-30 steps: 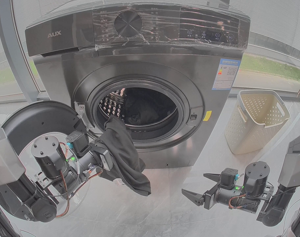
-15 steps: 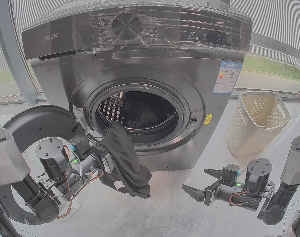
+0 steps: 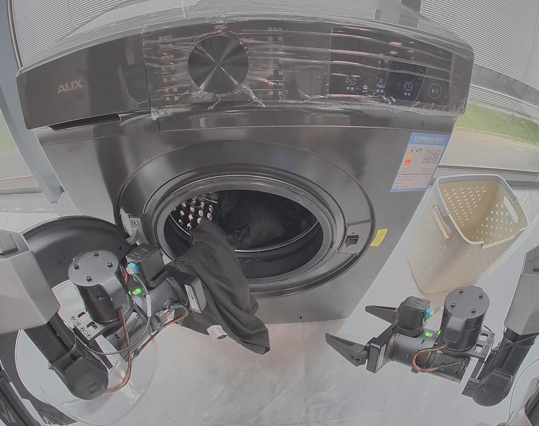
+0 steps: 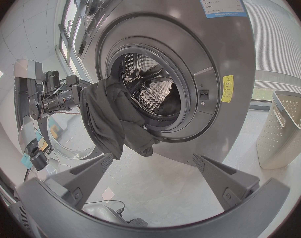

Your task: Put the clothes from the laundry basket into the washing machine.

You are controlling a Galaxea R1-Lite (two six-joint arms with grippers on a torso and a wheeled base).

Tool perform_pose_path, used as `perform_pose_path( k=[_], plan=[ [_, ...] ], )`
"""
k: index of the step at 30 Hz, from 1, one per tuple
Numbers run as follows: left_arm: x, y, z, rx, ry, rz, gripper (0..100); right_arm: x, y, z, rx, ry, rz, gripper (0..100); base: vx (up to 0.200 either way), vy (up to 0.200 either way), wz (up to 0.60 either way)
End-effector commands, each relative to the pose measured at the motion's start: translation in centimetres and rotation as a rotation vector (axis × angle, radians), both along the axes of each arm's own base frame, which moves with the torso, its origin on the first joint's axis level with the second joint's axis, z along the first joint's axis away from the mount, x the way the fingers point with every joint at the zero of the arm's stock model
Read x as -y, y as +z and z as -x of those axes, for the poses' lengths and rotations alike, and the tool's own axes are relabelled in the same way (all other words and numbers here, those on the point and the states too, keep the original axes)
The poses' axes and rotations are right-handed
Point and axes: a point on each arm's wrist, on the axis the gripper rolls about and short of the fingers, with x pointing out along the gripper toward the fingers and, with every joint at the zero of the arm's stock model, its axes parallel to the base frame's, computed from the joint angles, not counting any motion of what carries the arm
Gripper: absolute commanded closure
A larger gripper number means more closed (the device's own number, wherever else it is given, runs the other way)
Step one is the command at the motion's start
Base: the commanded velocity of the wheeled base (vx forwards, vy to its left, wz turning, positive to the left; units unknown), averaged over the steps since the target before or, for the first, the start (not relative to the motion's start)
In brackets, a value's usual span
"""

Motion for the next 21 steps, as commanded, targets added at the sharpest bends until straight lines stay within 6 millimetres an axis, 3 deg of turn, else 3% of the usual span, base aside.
perform_pose_path(
  k=[1, 8, 11, 17, 21],
  plan=[
    [0.1, -0.2, 0.0, -0.002, -0.002, -0.001, 100, 0.0, 0.0, 0.1, -0.001, 0.004, 0.0, 0, 0.0, 0.0, 0.0],
    [1.1, -0.2, 0.3, -0.002, -0.04, 0.005, 100, -0.1, 0.2, 0.3, 0.005, 0.01, -0.005, 0, 0.0, 0.0, 0.0],
    [2.9, 0.0, 0.0, 0.015, -0.094, 0.029, 100, -0.3, 0.5, 0.7, 0.012, 0.028, -0.011, 0, 0.0, 0.0, 0.0],
    [4.8, -3.9, -3.5, -0.029, -0.098, -0.026, 100, -0.3, 0.5, 1.1, 0.008, 0.039, -0.007, 0, 0.0, 0.0, 0.0],
    [6.2, -4.0, -6.6, 0.02, -0.106, 0.049, 100, -0.5, 0.4, 1.3, 0.004, 0.05, -0.004, 0, 0.0, 0.0, 0.0]
  ],
)
